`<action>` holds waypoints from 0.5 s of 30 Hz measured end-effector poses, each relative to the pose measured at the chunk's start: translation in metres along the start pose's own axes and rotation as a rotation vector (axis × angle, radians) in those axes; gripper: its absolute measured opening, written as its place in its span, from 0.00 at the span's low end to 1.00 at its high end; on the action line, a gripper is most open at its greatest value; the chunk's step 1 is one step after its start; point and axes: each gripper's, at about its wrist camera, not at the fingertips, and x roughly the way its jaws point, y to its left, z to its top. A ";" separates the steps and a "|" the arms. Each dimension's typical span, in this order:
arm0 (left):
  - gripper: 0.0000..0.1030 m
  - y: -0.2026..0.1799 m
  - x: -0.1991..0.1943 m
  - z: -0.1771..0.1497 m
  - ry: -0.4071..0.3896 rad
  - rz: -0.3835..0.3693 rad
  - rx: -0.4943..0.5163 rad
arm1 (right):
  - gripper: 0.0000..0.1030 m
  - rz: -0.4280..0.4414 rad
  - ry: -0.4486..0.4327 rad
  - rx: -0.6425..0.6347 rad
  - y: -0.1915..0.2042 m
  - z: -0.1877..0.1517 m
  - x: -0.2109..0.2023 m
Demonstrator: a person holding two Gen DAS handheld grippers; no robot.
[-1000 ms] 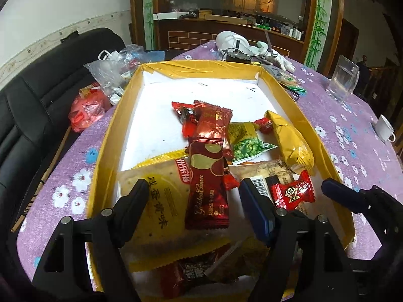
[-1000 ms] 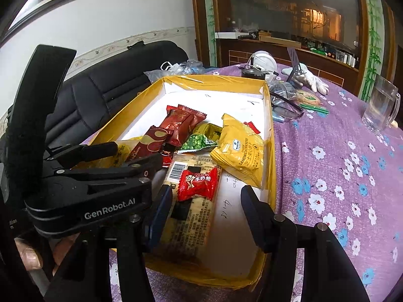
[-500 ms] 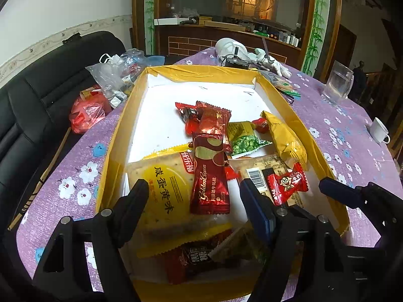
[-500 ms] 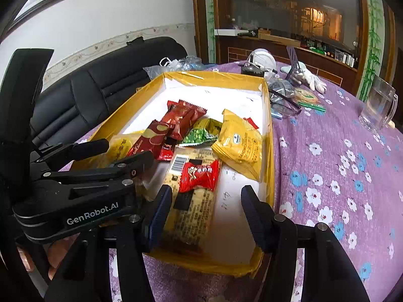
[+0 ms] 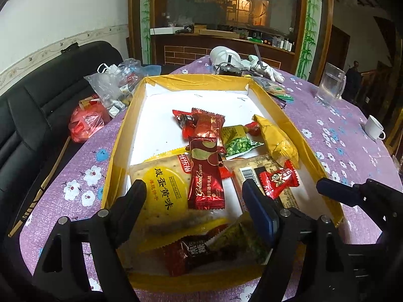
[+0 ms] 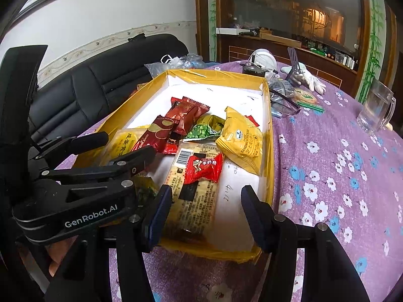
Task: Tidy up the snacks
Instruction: 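Lift both open tools up out of the box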
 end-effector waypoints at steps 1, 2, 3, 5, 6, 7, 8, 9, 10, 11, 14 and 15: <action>0.77 0.000 -0.001 0.000 -0.003 -0.005 -0.003 | 0.57 0.002 -0.002 0.001 0.000 0.000 -0.001; 0.78 0.001 -0.002 -0.001 -0.005 -0.009 -0.006 | 0.57 0.004 -0.004 0.003 -0.001 0.000 -0.002; 0.78 0.002 -0.003 -0.001 -0.007 -0.017 -0.011 | 0.57 0.004 -0.008 0.004 -0.001 0.000 -0.003; 0.79 0.003 -0.004 -0.001 -0.007 -0.020 -0.017 | 0.57 0.002 -0.016 0.006 -0.002 -0.001 -0.005; 0.79 0.003 -0.004 -0.001 -0.005 -0.016 -0.018 | 0.57 0.002 -0.018 0.007 -0.002 -0.001 -0.006; 0.79 0.003 -0.004 -0.002 -0.004 -0.011 -0.016 | 0.58 0.001 -0.020 0.009 -0.003 -0.001 -0.006; 0.79 0.003 -0.004 -0.002 -0.005 -0.009 -0.014 | 0.58 0.000 -0.020 0.009 -0.003 -0.002 -0.006; 0.79 0.003 -0.003 -0.002 -0.004 -0.008 -0.015 | 0.58 0.001 -0.020 0.010 -0.004 -0.002 -0.006; 0.79 0.002 -0.003 -0.002 -0.003 -0.010 -0.016 | 0.58 0.004 -0.019 0.010 -0.004 -0.002 -0.006; 0.79 0.002 -0.003 -0.003 -0.002 -0.013 -0.016 | 0.58 0.005 -0.019 0.011 -0.004 -0.003 -0.006; 0.79 0.002 -0.004 -0.003 -0.002 -0.022 -0.021 | 0.58 0.009 -0.026 0.010 -0.005 -0.003 -0.007; 0.79 0.001 -0.004 -0.003 -0.001 -0.023 -0.019 | 0.58 0.009 -0.029 0.011 -0.005 -0.004 -0.007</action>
